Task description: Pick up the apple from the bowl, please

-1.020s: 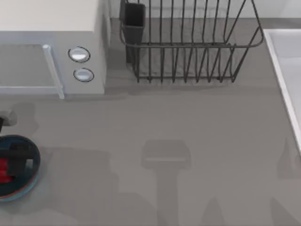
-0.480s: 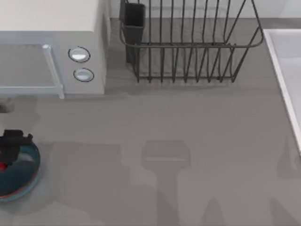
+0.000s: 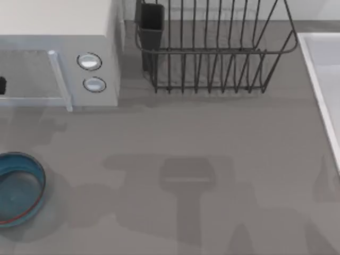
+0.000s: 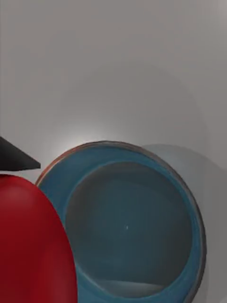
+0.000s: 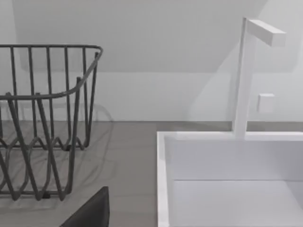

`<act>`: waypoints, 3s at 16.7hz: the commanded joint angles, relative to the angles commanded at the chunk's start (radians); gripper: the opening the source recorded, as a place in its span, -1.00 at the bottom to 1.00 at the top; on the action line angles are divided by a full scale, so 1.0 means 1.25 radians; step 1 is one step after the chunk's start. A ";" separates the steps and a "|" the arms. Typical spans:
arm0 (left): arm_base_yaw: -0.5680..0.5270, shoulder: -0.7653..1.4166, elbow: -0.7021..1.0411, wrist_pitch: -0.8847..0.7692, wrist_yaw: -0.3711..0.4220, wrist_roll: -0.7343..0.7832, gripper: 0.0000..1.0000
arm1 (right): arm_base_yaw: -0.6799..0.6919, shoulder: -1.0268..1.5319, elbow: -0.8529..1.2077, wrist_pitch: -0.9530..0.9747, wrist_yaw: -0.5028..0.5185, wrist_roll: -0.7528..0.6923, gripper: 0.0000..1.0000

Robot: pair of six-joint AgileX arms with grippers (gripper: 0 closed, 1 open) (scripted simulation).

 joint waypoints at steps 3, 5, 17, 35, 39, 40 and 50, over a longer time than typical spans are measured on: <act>-0.003 -0.020 0.145 -0.156 0.000 -0.003 -1.00 | 0.000 0.000 0.000 0.000 0.000 0.000 1.00; -0.004 -0.033 0.208 -0.220 0.000 -0.004 -1.00 | 0.000 0.000 0.000 0.000 0.000 0.000 1.00; -0.134 0.006 0.213 -0.202 0.005 -0.137 -1.00 | 0.000 0.000 0.000 0.000 0.000 0.000 1.00; -0.666 0.113 0.054 0.038 0.024 -0.669 -1.00 | 0.000 0.000 0.000 0.000 0.000 0.000 1.00; -0.665 0.132 -0.043 0.155 0.024 -0.668 -1.00 | 0.000 0.000 0.000 0.000 0.000 0.000 1.00; -0.665 0.139 -0.074 0.198 0.024 -0.668 -1.00 | 0.000 0.000 0.000 0.000 0.000 0.000 1.00; -0.666 0.173 -0.217 0.368 0.024 -0.667 -1.00 | 0.000 0.000 0.000 0.000 0.000 0.000 1.00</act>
